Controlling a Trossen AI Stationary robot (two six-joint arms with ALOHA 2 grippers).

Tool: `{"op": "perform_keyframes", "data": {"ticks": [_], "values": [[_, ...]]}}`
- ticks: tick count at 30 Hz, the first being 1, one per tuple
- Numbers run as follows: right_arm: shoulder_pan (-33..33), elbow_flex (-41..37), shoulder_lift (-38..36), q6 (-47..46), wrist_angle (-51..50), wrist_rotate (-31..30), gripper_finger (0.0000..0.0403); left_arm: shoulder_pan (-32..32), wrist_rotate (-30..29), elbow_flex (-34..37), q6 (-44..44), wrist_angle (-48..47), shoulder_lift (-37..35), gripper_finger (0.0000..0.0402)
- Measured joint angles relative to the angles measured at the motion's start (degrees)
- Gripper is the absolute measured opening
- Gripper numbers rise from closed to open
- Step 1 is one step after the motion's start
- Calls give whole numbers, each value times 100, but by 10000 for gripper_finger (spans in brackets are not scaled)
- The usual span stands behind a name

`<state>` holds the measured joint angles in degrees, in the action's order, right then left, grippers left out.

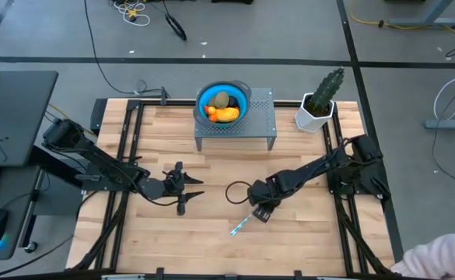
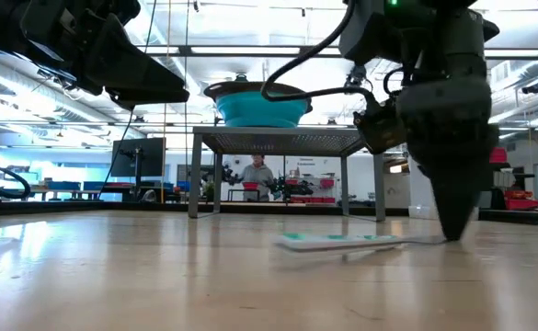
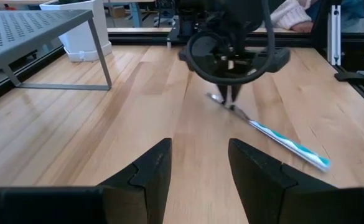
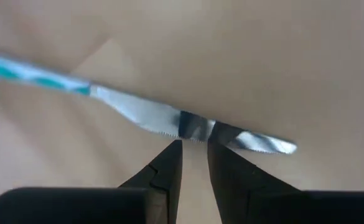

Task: Pick & Place Fruit
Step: Put the blue knife on the shelf

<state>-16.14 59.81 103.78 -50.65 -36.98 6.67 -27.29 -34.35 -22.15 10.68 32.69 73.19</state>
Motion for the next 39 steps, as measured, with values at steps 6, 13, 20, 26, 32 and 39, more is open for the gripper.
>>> {"op": "perform_keyframes", "data": {"ticks": [6,13,20,26,32,39], "values": [[286,-8,5,1087,-31,-1380,90,0,-2,0,-63,15,0,169],[598,162,25,2002,553,-2133,90,-2,7,-2,-55,0,0,169],[615,868,19,1619,222,-1478,90,-2,9,-2,-27,-141,0,169],[121,911,14,900,-110,-799,93,-42,19,-3,267,-348,2,169],[-242,913,59,375,-314,-1111,131,-176,7,-2,262,-225,2,169],[-598,914,539,50,-86,-1729,173,-234,0,-2,236,-149,2,169]]}}
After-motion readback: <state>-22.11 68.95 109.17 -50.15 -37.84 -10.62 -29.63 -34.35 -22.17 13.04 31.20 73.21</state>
